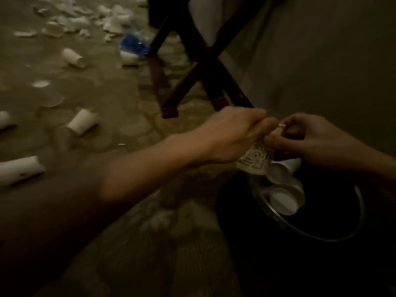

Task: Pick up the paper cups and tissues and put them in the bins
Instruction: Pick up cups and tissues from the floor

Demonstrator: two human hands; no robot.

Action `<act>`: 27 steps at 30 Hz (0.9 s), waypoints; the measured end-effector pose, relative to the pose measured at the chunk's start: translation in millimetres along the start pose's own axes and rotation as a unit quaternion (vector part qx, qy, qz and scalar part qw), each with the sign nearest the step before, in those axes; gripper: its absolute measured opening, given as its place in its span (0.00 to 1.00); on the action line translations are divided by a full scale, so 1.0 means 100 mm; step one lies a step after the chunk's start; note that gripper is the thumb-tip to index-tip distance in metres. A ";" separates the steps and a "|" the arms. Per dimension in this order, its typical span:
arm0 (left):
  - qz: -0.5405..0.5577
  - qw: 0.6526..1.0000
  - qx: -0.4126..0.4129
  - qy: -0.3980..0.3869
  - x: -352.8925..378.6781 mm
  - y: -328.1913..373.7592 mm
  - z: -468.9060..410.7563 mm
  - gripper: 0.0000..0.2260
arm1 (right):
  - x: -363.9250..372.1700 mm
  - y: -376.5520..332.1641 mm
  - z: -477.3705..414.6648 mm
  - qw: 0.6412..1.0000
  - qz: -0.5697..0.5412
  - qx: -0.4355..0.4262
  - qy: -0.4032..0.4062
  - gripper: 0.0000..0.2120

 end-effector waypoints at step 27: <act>-0.146 0.989 0.037 0.002 -0.26 0.08 0.22 0.15 | 0.43 0.26 0.51 0.976 0.100 -0.152 0.121 0.05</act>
Point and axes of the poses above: each hand's wrist, its own z-axis away from the middle knuckle, its own x-axis out of the palm, y = z × x, the point moved 1 cm from there along -z, towards the middle knuckle, and after that the axes turned 1 degree about z, right-handed, at the moved point
